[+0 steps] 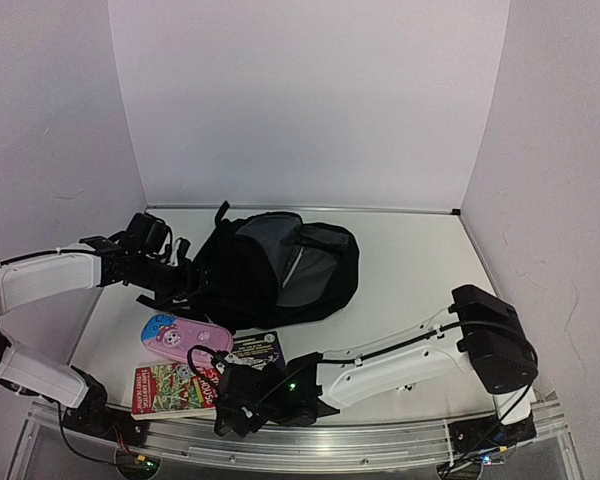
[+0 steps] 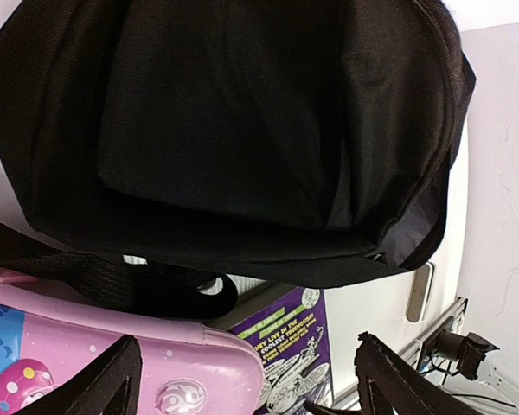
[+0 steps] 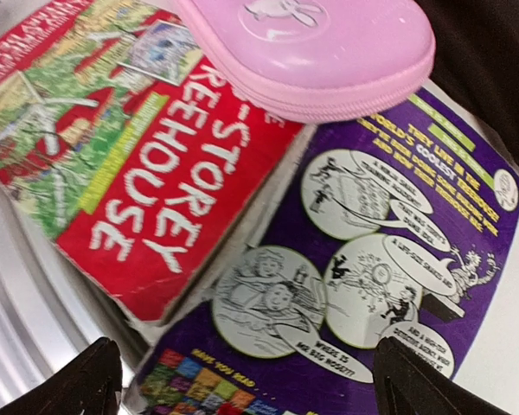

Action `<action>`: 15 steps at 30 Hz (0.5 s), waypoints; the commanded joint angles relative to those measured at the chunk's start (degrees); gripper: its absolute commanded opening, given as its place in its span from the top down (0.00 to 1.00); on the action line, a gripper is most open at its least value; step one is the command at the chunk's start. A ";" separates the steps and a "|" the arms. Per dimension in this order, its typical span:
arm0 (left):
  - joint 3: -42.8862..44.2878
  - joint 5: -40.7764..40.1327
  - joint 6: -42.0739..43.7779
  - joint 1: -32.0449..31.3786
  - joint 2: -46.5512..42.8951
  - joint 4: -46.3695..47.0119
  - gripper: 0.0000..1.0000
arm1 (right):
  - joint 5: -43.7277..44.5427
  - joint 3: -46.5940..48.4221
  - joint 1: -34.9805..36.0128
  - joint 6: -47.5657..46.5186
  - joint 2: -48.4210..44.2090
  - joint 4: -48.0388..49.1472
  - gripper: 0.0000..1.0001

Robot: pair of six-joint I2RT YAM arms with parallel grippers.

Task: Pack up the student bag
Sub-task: Move the book to the center of the board.

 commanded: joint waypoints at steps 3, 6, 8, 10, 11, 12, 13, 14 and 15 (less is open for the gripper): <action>4.94 -0.62 0.07 -3.44 0.32 -1.01 0.15 | 11.13 2.06 -0.09 5.59 2.30 -11.37 0.04; 6.18 -1.41 -0.88 -7.07 2.38 -0.47 0.15 | 10.49 -2.45 -1.93 9.35 -0.03 -12.18 0.11; 7.35 -2.15 -1.52 -9.64 4.21 -0.08 0.15 | 9.86 -5.94 -3.56 11.88 -1.95 -12.17 0.15; 8.58 -2.59 -2.25 -11.91 6.19 0.57 0.15 | 9.43 -8.58 -4.92 13.76 -3.48 -12.09 0.19; 9.20 -2.64 -2.71 -13.08 7.26 0.95 0.15 | 9.17 -9.71 -5.51 14.39 -4.16 -11.88 0.20; 9.76 -2.64 -3.22 -14.19 8.26 1.34 0.15 | 8.82 -10.73 -6.10 14.99 -4.79 -11.57 0.21; 10.23 -2.63 -3.71 -15.14 9.31 1.68 0.15 | 8.44 -11.75 -6.65 15.53 -5.44 -11.27 0.21; 10.60 -2.65 -4.34 -16.02 10.26 1.93 0.15 | 8.21 -12.59 -7.24 16.00 -6.02 -11.01 0.22; 10.91 -2.66 -5.11 -16.90 10.97 2.17 0.15 | 8.06 -13.20 -7.76 16.35 -6.54 -10.73 0.23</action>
